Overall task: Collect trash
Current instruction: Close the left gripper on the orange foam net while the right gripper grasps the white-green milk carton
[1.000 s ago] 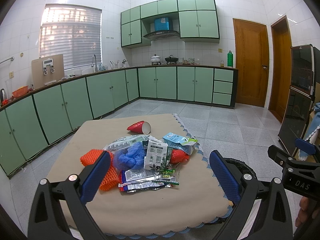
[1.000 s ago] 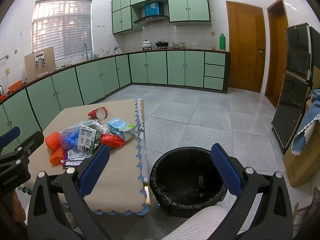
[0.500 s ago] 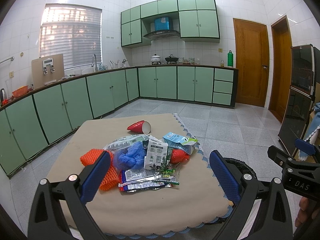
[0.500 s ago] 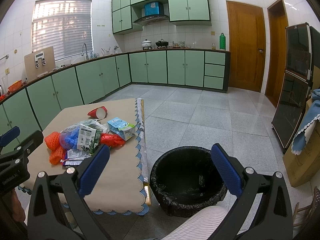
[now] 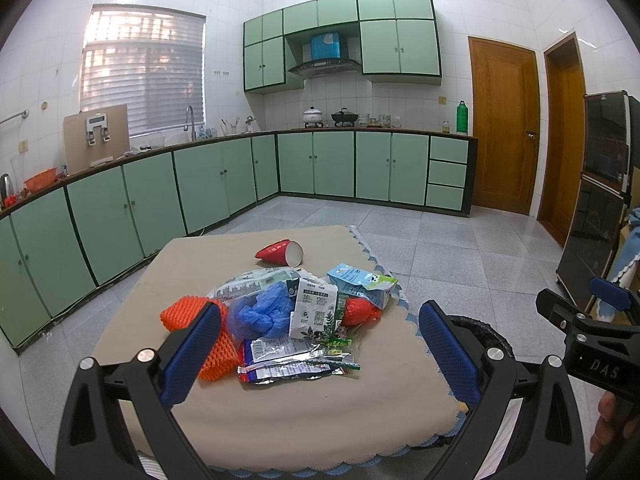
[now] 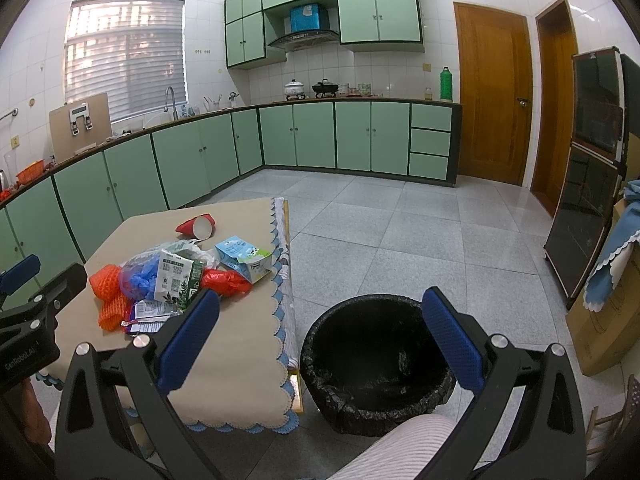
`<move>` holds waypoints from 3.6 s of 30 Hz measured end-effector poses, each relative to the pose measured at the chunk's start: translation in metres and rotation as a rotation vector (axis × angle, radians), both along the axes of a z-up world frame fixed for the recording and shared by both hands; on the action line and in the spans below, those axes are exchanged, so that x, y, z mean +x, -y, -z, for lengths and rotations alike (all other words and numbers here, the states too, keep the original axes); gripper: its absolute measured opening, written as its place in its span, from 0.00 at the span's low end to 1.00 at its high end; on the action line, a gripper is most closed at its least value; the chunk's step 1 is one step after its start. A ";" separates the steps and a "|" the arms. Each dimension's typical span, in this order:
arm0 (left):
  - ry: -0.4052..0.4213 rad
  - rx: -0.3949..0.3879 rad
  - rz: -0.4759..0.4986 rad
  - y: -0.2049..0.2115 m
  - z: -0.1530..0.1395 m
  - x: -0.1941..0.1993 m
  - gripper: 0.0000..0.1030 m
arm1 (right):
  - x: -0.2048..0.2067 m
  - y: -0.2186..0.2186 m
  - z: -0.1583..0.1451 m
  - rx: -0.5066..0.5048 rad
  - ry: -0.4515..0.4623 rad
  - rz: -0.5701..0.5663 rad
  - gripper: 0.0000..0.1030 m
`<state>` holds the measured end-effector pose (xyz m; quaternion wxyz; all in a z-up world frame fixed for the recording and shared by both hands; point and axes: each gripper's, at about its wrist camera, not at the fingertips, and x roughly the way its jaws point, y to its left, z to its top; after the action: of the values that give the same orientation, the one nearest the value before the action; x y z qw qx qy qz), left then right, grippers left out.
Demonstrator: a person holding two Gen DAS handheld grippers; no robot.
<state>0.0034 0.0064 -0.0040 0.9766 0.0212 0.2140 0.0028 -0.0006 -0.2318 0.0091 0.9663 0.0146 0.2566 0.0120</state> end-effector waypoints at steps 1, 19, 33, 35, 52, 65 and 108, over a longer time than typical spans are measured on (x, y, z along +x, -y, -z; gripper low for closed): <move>-0.001 0.002 -0.005 -0.002 0.001 0.001 0.94 | 0.000 0.000 -0.001 -0.001 -0.001 -0.001 0.95; -0.057 0.039 -0.246 -0.108 0.039 0.037 0.94 | 0.065 -0.092 0.036 0.006 -0.010 -0.190 0.95; -0.108 0.042 -0.330 -0.168 0.069 0.074 0.94 | 0.136 -0.171 0.078 0.085 -0.139 -0.243 0.82; -0.113 0.052 -0.325 -0.171 0.073 0.078 0.94 | 0.142 -0.179 0.083 0.062 -0.142 -0.229 0.82; -0.148 -0.002 -0.341 -0.207 0.092 0.105 0.94 | 0.180 -0.196 0.112 0.040 -0.217 -0.209 0.72; -0.182 -0.012 -0.307 -0.195 0.102 0.117 0.94 | 0.169 -0.204 0.108 -0.040 -0.202 -0.305 0.62; -0.223 -0.068 -0.200 -0.185 0.105 0.128 0.51 | 0.172 -0.205 0.089 -0.017 -0.164 -0.350 0.67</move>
<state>0.1319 0.1914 -0.1088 0.9418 -0.0332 0.3219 0.0907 0.1712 -0.0269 -0.0803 0.9254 -0.0375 0.3331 0.1767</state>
